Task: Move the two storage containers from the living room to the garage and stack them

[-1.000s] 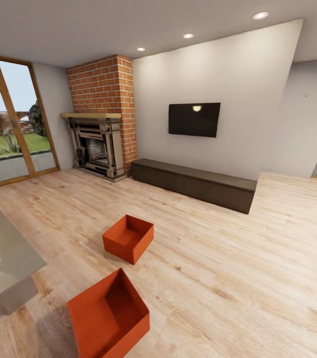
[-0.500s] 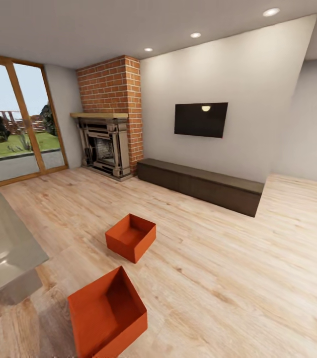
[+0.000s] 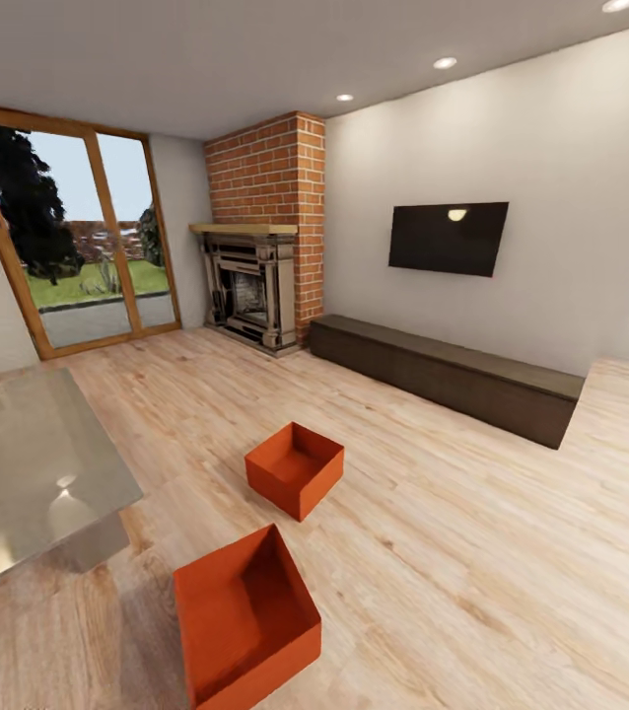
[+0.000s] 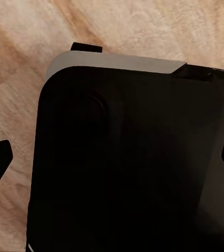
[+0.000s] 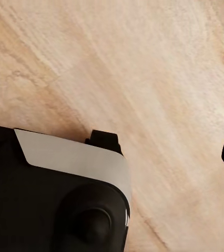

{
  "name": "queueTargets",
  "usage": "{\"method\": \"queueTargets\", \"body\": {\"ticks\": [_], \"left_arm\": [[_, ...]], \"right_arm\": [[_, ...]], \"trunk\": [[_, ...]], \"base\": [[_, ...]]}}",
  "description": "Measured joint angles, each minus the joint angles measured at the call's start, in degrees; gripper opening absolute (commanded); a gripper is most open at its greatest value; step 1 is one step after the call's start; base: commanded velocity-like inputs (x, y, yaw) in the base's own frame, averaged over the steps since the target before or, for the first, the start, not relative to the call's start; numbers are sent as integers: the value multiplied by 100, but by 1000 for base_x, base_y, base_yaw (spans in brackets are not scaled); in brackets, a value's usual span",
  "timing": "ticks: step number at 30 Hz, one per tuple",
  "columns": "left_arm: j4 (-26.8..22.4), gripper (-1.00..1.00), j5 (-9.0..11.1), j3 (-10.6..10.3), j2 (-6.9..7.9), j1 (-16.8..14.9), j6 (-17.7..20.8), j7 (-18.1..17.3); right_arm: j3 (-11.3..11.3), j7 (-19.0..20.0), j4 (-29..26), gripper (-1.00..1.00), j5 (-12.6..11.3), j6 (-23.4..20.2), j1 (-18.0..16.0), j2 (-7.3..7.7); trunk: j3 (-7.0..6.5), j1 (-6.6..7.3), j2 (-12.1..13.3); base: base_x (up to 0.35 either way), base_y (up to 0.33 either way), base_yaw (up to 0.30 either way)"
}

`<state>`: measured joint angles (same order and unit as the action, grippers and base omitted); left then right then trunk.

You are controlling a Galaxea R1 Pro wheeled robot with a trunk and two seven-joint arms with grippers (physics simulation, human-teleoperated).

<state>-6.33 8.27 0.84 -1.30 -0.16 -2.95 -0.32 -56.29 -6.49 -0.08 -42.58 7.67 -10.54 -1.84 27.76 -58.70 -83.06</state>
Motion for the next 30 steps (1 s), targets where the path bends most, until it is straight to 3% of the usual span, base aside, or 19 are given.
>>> {"method": "queueTargets", "body": {"ticks": [8, 21, 30], "left_arm": [[0, 100, 0, -1, 0, 0, 0, -4], [-5, 100, 0, 2, 0, 0, 0, 0], [-10, 100, -1, 6, 0, 0, 3, 8]], "right_arm": [[0, 0, 0, 100, 4, -2, 0, 0], [0, 0, 0, 100, 0, -1, 0, 0], [0, -3, 0, 100, 5, -4, 1, 0]], "trunk": [[0, -1, 0], [0, -3, 0], [0, -3, 0]], "base": [[258, 0, 270], [19, 0, 264], [0, -218, 24]]}}
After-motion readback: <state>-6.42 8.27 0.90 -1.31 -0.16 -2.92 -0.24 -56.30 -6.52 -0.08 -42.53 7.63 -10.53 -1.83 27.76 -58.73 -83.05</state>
